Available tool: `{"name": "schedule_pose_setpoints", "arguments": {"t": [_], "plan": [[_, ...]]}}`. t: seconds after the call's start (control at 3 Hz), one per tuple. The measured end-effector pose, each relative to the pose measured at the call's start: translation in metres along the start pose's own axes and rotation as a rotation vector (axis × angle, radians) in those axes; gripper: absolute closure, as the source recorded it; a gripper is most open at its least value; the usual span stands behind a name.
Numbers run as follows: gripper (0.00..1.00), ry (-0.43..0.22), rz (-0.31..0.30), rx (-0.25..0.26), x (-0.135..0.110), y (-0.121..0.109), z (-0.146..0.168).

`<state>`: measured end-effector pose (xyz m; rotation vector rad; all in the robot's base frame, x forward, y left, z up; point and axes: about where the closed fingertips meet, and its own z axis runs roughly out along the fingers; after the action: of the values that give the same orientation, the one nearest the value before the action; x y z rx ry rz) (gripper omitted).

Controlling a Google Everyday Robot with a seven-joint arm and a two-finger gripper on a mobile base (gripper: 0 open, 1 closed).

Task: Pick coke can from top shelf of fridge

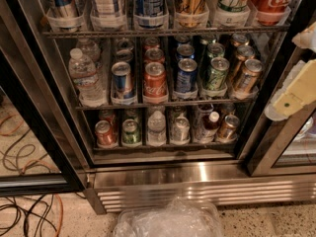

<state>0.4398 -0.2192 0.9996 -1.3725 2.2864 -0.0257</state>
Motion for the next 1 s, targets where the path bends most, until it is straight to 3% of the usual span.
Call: {"name": "schedule_pose_setpoints", "arguments": {"t": [0.33,0.67,1.0], "plan": [[0.00,-0.051,0.021,0.065,-0.0095,-0.0158,-0.0019],[0.00,-0.050,0.018,0.065,-0.0101,-0.0157,-0.0021],[0.00,-0.127,0.103,0.105,-0.0138,-0.0193,-0.0057]]}}
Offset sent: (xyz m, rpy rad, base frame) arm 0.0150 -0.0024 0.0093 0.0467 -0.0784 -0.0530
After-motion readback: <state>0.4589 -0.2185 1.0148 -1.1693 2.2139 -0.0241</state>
